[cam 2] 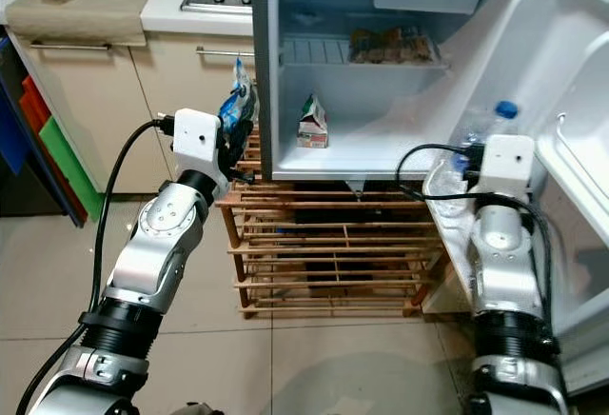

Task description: Restocking fridge

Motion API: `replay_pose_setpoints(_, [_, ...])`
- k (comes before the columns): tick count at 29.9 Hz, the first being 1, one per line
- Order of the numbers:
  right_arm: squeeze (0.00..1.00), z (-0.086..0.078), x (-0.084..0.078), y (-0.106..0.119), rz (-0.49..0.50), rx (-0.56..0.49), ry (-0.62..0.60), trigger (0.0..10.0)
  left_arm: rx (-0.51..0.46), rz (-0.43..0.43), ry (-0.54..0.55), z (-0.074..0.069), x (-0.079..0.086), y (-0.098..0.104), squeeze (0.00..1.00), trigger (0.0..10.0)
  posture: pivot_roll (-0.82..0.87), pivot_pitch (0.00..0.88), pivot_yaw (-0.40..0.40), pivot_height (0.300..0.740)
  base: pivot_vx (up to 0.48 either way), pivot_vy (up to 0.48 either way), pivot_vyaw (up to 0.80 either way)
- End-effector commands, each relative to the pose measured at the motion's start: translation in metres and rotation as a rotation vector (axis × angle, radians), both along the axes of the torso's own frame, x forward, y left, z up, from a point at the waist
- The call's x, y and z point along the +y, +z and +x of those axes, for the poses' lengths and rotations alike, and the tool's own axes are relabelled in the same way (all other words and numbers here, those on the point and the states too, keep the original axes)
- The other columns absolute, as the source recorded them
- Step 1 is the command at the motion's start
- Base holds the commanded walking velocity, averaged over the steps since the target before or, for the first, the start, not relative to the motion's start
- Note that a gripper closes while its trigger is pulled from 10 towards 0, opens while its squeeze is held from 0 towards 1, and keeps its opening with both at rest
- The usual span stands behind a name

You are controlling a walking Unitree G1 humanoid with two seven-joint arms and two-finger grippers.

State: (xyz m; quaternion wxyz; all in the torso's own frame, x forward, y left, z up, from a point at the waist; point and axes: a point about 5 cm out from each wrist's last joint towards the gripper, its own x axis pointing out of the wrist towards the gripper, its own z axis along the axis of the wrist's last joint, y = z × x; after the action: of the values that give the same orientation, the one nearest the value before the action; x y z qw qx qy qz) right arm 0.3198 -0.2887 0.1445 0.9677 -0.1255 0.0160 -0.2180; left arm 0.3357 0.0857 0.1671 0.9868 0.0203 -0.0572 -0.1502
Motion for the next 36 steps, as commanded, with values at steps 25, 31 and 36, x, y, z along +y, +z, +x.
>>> replay_pose_setpoints(25, [0.15, -0.024, 0.094, -0.011, 0.058, -0.022, 0.236, 10.0, -0.048, 0.010, -0.068, 0.000, -0.005, 0.010, 0.00, 10.0, -0.17, 0.001, 0.015, 0.740, 0.024, -0.029, 0.00])
replay_pose_setpoints(31, [0.14, -0.027, 0.101, -0.014, 0.080, 0.006, 0.271, 10.0, -0.043, -0.009, -0.052, 0.004, -0.006, 0.011, 0.00, 10.0, -0.18, 0.000, 0.016, 0.740, 0.327, -0.346, 0.00])
replay_pose_setpoints(36, [0.14, -0.027, 0.095, -0.011, 0.073, 0.011, 0.256, 10.0, -0.038, -0.022, -0.044, 0.006, -0.004, 0.012, 0.00, 10.0, -0.18, 0.002, 0.019, 0.740, 0.368, -0.304, 0.00])
